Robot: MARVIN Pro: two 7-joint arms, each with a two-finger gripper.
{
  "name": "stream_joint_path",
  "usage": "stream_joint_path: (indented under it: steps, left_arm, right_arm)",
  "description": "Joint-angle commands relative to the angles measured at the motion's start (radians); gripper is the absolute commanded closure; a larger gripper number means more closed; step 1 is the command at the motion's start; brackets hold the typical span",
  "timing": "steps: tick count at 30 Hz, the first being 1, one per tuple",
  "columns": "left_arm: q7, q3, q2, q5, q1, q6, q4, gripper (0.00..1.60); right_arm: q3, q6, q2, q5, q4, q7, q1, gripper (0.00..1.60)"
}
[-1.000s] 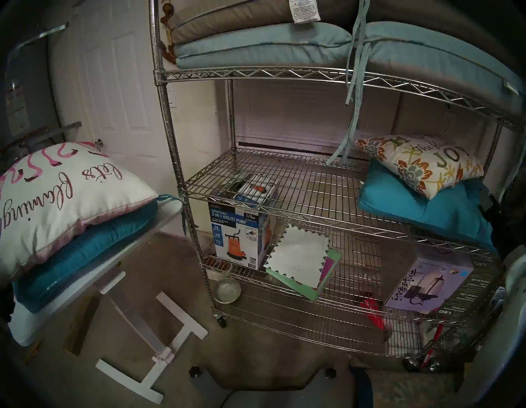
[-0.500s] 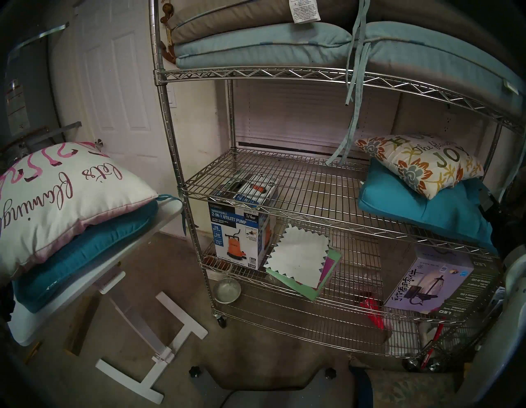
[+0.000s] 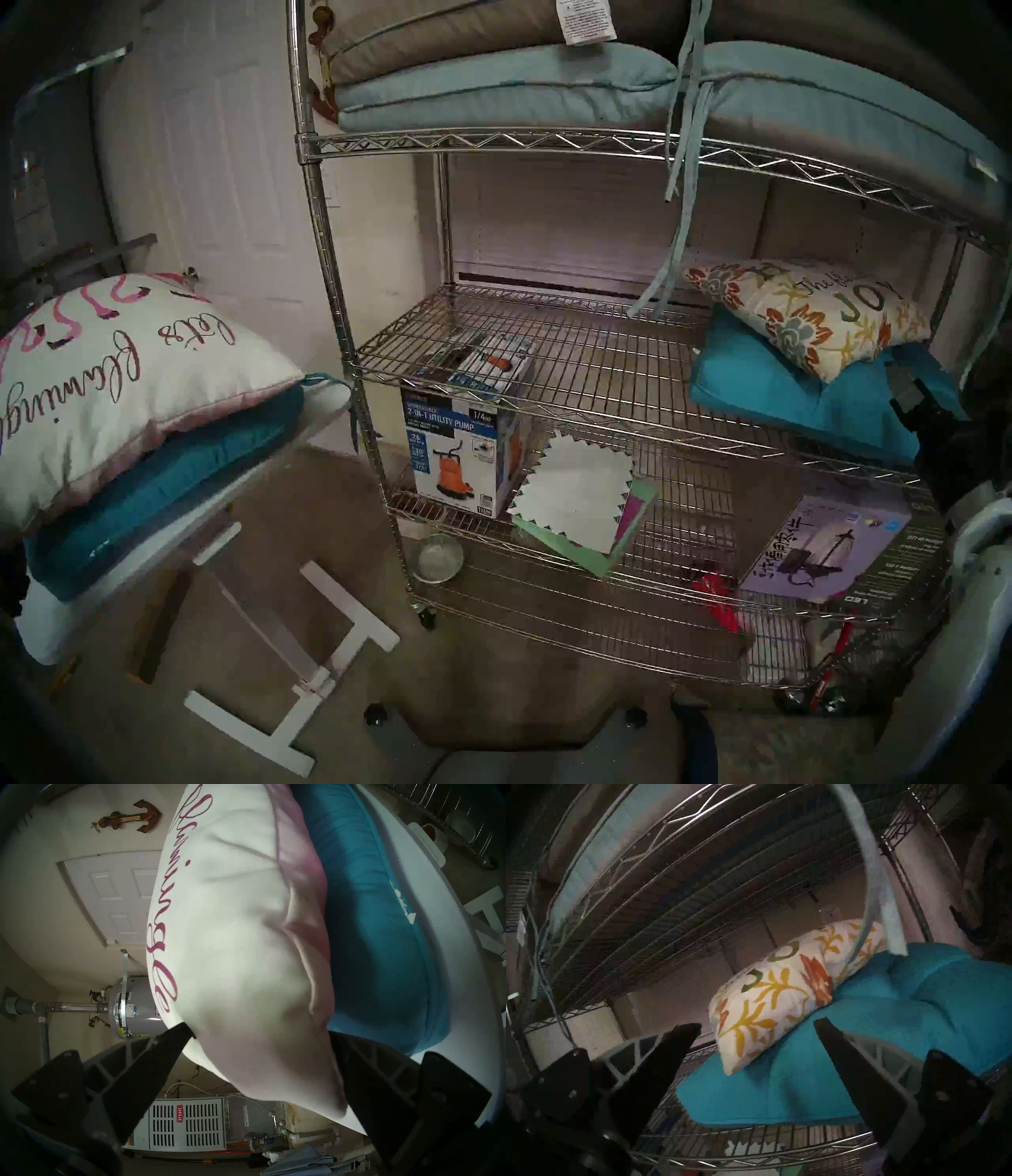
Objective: Put cushion on the shelf
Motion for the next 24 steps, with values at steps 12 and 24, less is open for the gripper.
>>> stream_joint_path:
  steps: [12, 24]
  left_arm:
    - [-0.007, -0.004, 0.002, 0.007, -0.01, -0.002, -0.012, 0.0]
    - [-0.013, -0.003, 0.002, 0.015, -0.022, -0.003, -0.012, 0.0]
  right_arm:
    - [-0.144, 0.005, -0.023, 0.074, -0.02, 0.177, -0.047, 0.0]
    - [-0.274, 0.0, -0.022, 0.085, -0.02, 0.263, -0.06, 0.0]
